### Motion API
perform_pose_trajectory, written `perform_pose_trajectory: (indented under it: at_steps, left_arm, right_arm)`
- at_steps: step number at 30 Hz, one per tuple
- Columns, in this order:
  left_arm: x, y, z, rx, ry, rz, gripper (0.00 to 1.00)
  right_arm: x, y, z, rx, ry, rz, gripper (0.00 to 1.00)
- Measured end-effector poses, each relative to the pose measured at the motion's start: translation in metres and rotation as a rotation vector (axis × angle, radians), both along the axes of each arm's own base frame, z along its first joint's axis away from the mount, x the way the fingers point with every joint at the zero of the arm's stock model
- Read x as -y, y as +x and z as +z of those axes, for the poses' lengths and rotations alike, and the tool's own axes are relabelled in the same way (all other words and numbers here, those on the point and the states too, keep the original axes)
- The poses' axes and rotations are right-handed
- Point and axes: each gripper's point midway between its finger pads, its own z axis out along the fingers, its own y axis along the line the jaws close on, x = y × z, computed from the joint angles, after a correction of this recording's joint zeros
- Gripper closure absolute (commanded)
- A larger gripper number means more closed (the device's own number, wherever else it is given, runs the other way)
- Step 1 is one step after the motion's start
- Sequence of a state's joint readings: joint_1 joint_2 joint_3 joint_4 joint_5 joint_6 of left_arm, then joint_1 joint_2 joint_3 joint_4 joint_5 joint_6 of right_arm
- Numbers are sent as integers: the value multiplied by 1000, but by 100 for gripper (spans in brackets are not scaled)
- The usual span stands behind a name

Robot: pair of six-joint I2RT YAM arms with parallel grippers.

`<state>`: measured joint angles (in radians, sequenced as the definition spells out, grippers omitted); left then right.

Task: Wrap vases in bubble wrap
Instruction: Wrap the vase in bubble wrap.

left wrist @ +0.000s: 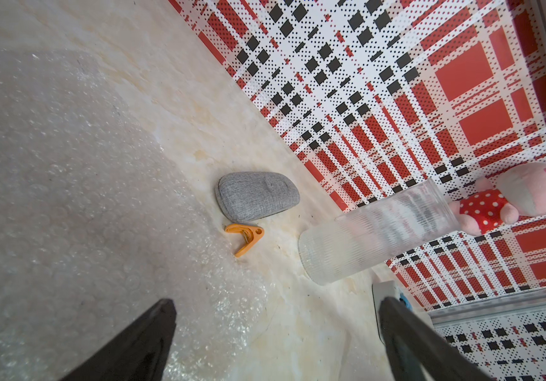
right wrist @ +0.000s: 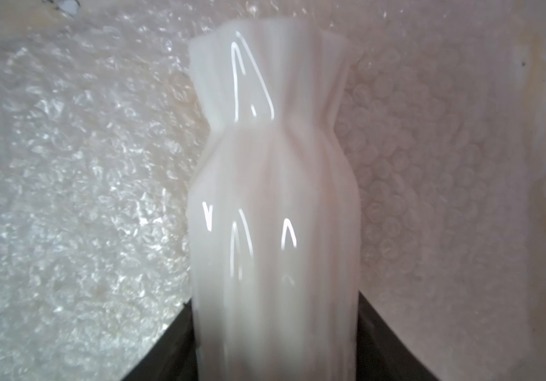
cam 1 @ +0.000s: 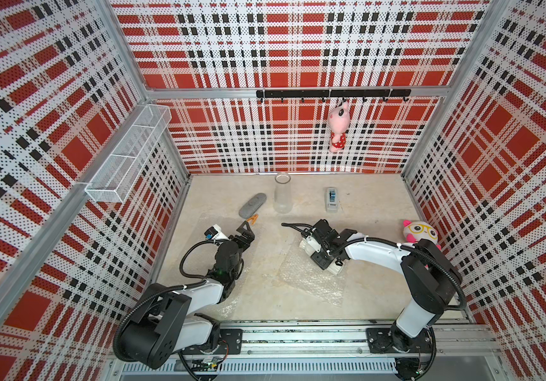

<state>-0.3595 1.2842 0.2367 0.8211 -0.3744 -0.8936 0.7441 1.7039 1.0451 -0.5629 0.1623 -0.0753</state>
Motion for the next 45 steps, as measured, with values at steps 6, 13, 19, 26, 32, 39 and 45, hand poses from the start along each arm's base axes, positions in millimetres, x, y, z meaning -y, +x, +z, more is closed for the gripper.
perform_pose_trajectory:
  at_steps: [6,13,19,26,32,39,45]
  left_arm:
    - [0,0,0,0,0,0,1]
    - [0,0,0,1,0,0,1]
    - [0,0,-1,-4,1,0,1]
    - [0,0,-2,-6,2,0,1]
    - [0,0,-2,-6,2,0,1]
    - [0,0,-2,-6,2,0,1]
    - [0,0,-2,-6,2,0,1]
  right_arm:
    - [-7,7,26,80,-45,76,58]
    - [-26,-17,33,106,-33,198,60]
    - [-24,-39,12,57,-64,255,60]
    - [-21,-40,3,48,-78,262,55]
    - [-22,-39,-3,45,-82,263,48]
    - [-22,-35,-1,63,-89,257,48]
    - [-22,-33,1,80,-91,261,48]
